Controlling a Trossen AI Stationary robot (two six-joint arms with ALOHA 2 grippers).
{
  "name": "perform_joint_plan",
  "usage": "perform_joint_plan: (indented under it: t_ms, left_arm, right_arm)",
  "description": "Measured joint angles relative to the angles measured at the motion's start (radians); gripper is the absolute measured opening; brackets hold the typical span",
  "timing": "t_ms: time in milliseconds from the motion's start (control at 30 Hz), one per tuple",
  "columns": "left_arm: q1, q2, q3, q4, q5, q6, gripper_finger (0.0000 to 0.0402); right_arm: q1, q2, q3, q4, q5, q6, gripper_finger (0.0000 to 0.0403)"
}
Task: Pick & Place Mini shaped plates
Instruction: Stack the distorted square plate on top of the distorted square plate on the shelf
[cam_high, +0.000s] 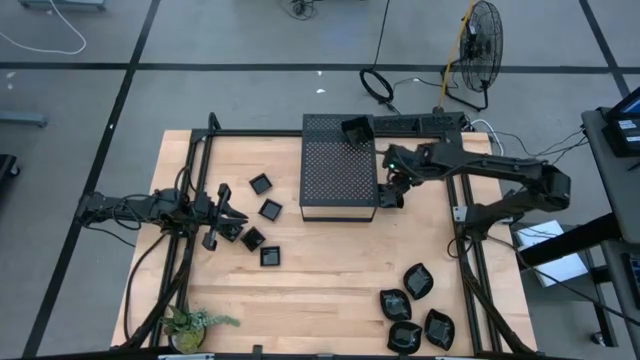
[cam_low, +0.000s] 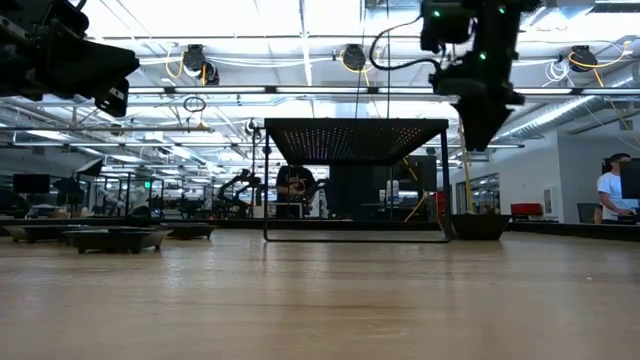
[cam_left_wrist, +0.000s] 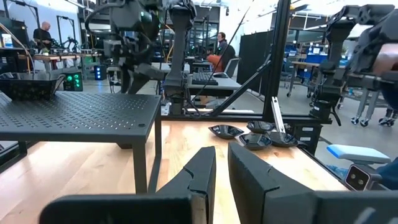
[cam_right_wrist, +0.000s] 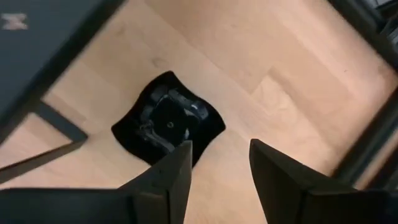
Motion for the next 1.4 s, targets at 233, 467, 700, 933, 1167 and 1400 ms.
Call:
perform_joint_plan:
  t_ms: [233, 467, 700, 933, 1167, 1400]
  left_arm:
    - [0.0, 0.0, 0.0, -0.005, 0.0, 0.0, 0.0047]
    - [0.0, 0.0, 0.0, -0.005, 0.0, 0.0, 0.0047]
    - [0.0, 0.0, 0.0, -0.005, 0.0, 0.0, 0.0047]
    - [0.0, 0.0, 0.0, -0.005, 0.0, 0.0, 0.0047]
    - [0.0, 0.0, 0.0, -0.005, 0.0, 0.0, 0.0047]
    - [0.0, 0.0, 0.0, -0.005, 0.0, 0.0, 0.0047]
  right_arm:
    - [-0.009, -0.082, -0.221, 0.178, -0.021, 0.045, 0.0157]
    - [-0.013, -0.087, -0.379, 0.349, -0.023, 0.071, 0.0157]
    - [-0.029, -0.087, -0.434, 0.451, -0.022, 0.092, 0.0157]
    - [-0.028, -0.081, -0.494, 0.542, -0.023, 0.099, 0.0157]
    - [-0.028, -0.081, -0.546, 0.645, -0.021, 0.099, 0.0157]
    - [-0.029, -0.081, -0.546, 0.662, -0.02, 0.099, 0.0157]
